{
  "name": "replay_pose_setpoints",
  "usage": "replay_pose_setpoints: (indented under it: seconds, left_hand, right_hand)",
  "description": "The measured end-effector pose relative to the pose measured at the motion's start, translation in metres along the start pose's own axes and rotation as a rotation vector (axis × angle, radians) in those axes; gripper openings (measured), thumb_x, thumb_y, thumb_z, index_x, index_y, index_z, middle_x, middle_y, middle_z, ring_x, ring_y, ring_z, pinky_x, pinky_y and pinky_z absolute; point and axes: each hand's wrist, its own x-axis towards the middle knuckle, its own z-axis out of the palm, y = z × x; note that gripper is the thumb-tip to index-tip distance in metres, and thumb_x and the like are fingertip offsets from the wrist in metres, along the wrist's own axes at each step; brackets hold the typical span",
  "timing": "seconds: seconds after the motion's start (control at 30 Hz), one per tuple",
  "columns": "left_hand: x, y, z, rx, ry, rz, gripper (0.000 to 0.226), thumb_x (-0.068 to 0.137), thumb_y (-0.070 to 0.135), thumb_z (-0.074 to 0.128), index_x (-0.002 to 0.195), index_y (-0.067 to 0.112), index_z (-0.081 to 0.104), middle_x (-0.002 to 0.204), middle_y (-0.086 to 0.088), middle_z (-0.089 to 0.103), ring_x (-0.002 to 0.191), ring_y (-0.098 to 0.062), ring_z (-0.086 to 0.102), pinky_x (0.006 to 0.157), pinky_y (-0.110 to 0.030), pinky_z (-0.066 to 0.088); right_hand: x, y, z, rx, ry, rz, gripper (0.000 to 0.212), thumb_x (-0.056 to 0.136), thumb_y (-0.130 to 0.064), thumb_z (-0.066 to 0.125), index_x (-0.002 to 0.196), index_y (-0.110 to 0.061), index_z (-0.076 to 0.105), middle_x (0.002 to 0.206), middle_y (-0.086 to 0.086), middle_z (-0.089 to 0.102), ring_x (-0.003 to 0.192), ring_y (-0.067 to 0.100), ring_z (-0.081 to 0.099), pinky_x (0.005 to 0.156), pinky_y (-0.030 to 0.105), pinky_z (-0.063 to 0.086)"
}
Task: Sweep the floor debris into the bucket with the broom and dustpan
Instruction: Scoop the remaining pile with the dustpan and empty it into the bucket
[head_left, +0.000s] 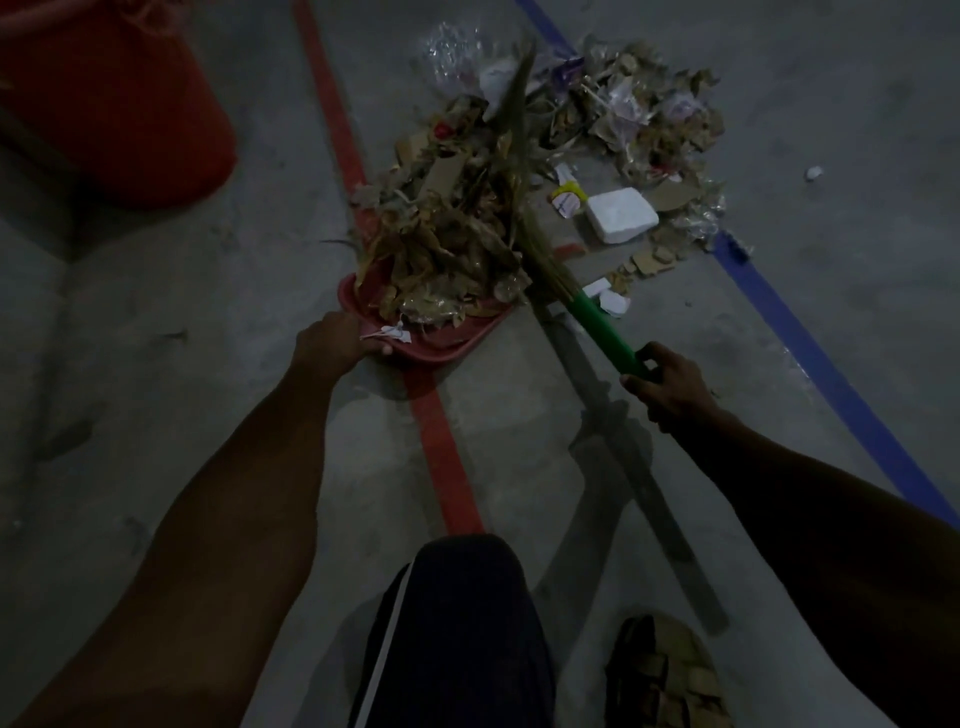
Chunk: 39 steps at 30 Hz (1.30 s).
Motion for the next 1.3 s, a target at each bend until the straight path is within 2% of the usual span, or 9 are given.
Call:
replay_pose_setpoints:
  seconds: [0.23,0.4,0.53,0.7,0.83,1.03,1.13,1.2,1.3]
  left_hand:
    - [0.012,0.011,-0.005,0.008,-0.027,0.002,0.076,0.079,0.065,0.066,0.122,0.003,0.056,0.125,-0.023,0.056,0.114,-0.037,0.056,0.09,-0.041,0.044]
    - [0.004,0.011,0.001,-0.116,0.021,0.027,0.077,0.076,0.057,0.075,0.131,0.006,0.054,0.13,-0.021,0.057,0.119,-0.036,0.055,0.095,-0.043,0.044]
    - [-0.001,0.007,0.005,-0.213,0.004,0.021,0.079,0.065,0.067,0.077,0.116,0.008,0.062,0.114,-0.017,0.066,0.107,-0.031,0.062,0.084,-0.039,0.049]
    - [-0.012,0.01,0.015,-0.339,0.058,0.014,0.078,0.054,0.07,0.067,0.11,0.016,0.069,0.11,-0.01,0.07,0.1,-0.027,0.066,0.084,-0.041,0.053]
    - [-0.003,0.002,0.033,-0.388,0.082,0.016,0.096,0.049,0.082,0.063,0.118,0.017,0.066,0.117,-0.008,0.069,0.106,-0.027,0.065,0.089,-0.044,0.053]
    - [-0.029,0.025,0.013,-0.374,0.096,-0.031,0.058,0.072,0.055,0.077,0.104,0.008,0.07,0.101,-0.014,0.07,0.093,-0.03,0.066,0.075,-0.037,0.051]
    - [-0.032,0.027,0.006,-0.402,0.117,-0.047,0.052,0.072,0.054,0.076,0.094,0.007,0.07,0.089,-0.013,0.069,0.084,-0.029,0.066,0.067,-0.035,0.047]
    - [-0.036,0.033,-0.002,-0.425,0.143,-0.053,0.056,0.069,0.059,0.073,0.095,0.009,0.068,0.09,-0.013,0.068,0.085,-0.03,0.066,0.07,-0.037,0.05]
    - [-0.05,0.049,-0.027,-0.459,0.174,-0.101,0.059,0.073,0.051,0.078,0.11,0.007,0.065,0.11,-0.016,0.066,0.1,-0.033,0.063,0.084,-0.042,0.052]
  right_hand:
    - [-0.018,0.011,-0.003,-0.039,-0.11,-0.139,0.03,0.099,-0.035,0.061,0.121,-0.018,0.051,0.089,0.01,0.066,0.051,0.019,0.057,0.04,0.02,0.046]
    - [-0.024,0.008,0.009,-0.076,-0.166,-0.2,0.026,0.099,-0.029,0.062,0.12,-0.015,0.053,0.089,0.012,0.07,0.044,0.003,0.057,0.041,0.014,0.044]
    - [-0.026,-0.007,0.018,-0.114,-0.178,-0.224,0.028,0.098,-0.027,0.062,0.121,-0.014,0.053,0.091,0.011,0.068,0.055,0.007,0.057,0.042,0.01,0.042]
    - [-0.028,-0.02,0.021,-0.081,-0.126,-0.221,0.033,0.099,-0.031,0.06,0.126,-0.014,0.052,0.087,0.006,0.064,0.06,0.012,0.057,0.047,0.018,0.044]
    - [-0.029,-0.027,0.023,-0.033,-0.089,-0.195,0.03,0.1,-0.03,0.06,0.124,-0.017,0.049,0.081,0.008,0.064,0.054,0.02,0.059,0.042,0.023,0.047]
    - [-0.028,-0.034,0.018,-0.151,-0.096,-0.215,0.037,0.098,-0.033,0.062,0.128,-0.014,0.052,0.095,0.014,0.069,0.061,0.021,0.06,0.055,0.028,0.049]
    - [-0.03,-0.044,0.009,-0.164,-0.094,-0.229,0.037,0.097,-0.033,0.063,0.127,-0.015,0.054,0.094,0.015,0.069,0.062,0.022,0.06,0.056,0.031,0.05]
    - [-0.033,-0.054,0.0,-0.164,-0.09,-0.23,0.036,0.096,-0.033,0.063,0.127,-0.017,0.054,0.093,0.013,0.068,0.062,0.023,0.062,0.054,0.033,0.053]
    - [-0.043,-0.075,-0.019,-0.165,-0.087,-0.25,0.035,0.097,-0.03,0.063,0.127,-0.015,0.054,0.097,0.013,0.067,0.061,0.018,0.059,0.052,0.028,0.048]
